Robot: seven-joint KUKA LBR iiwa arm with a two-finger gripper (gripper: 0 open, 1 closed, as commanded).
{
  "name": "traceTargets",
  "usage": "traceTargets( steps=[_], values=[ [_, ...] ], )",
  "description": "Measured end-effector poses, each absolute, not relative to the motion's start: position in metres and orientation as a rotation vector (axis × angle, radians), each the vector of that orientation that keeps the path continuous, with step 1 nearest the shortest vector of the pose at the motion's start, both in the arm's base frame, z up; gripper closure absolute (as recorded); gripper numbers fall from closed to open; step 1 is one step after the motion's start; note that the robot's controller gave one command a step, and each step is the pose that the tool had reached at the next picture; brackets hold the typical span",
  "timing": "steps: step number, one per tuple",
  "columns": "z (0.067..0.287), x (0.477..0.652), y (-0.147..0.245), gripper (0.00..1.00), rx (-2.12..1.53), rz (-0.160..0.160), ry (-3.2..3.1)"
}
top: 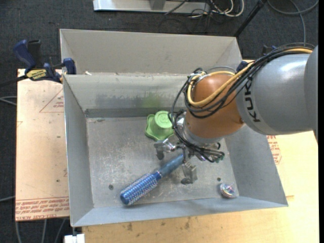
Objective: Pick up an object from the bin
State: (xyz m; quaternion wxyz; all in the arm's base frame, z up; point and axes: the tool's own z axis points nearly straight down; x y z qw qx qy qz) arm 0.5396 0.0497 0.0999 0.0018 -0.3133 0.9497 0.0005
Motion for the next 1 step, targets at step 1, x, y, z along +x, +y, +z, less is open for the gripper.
traceTargets(
  steps=[1],
  values=[
    [0.0687,0.5433,0.0486,0.0,-0.887,0.004,3.015]
  ],
)
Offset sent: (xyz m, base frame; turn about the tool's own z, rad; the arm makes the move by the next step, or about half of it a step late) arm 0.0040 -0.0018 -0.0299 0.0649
